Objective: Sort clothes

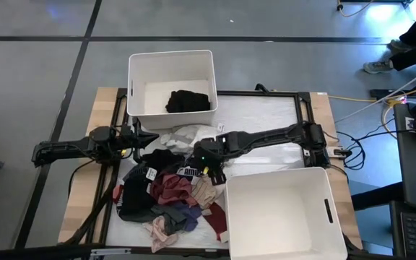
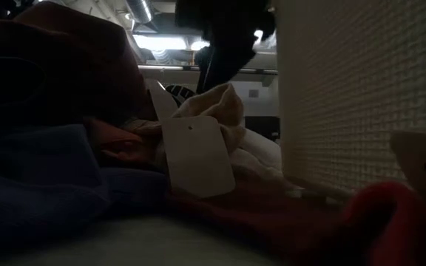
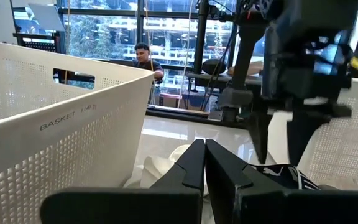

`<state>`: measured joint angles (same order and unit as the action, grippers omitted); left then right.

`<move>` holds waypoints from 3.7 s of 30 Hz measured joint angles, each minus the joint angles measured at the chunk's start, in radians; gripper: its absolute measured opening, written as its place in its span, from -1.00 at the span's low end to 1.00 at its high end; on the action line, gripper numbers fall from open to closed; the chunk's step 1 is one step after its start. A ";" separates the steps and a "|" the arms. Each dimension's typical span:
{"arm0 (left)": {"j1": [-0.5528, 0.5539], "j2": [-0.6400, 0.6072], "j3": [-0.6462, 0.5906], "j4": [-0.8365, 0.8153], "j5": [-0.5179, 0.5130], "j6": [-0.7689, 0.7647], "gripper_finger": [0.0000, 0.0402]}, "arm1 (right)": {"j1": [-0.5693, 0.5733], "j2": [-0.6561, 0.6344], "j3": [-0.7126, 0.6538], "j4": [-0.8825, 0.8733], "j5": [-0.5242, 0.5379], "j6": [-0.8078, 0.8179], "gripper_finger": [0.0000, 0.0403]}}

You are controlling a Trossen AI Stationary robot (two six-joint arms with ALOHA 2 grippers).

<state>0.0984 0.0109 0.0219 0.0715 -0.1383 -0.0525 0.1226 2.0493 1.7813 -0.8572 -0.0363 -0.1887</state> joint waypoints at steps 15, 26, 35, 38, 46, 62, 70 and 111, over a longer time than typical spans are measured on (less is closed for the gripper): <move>0.000 0.000 0.000 0.023 0.000 0.000 -0.98 | 0.002 0.001 -0.057 0.159 -0.001 -0.075 -0.67; 0.000 0.000 0.000 0.023 0.000 0.001 -0.98 | 0.002 0.001 0.019 0.147 0.123 -0.108 -0.96; 0.001 0.000 0.000 0.022 0.000 0.008 -0.98 | 0.000 0.001 0.208 0.047 0.306 -0.149 -0.98; 0.001 0.000 0.000 0.022 0.000 0.008 -0.98 | -0.010 0.001 0.273 0.018 0.359 -0.160 -0.97; 0.001 0.000 0.000 0.022 0.000 0.008 -0.98 | -0.060 0.001 0.409 -0.030 0.388 -0.165 -0.98; 0.001 0.000 0.000 0.022 0.000 -0.014 -0.98 | -0.083 -0.044 0.575 -0.005 0.471 -0.213 -0.96; 0.001 0.000 0.000 0.021 0.000 -0.014 -0.98 | -0.083 -0.145 0.570 -0.008 0.513 -0.171 -0.96; 0.001 0.000 0.000 0.022 0.000 -0.026 -0.98 | 0.593 -0.517 0.573 -0.223 0.629 0.250 -0.95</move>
<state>0.0994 0.0112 0.0219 0.0933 -0.1387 -0.0785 0.7158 1.5318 2.3543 -1.0804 0.5925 0.0614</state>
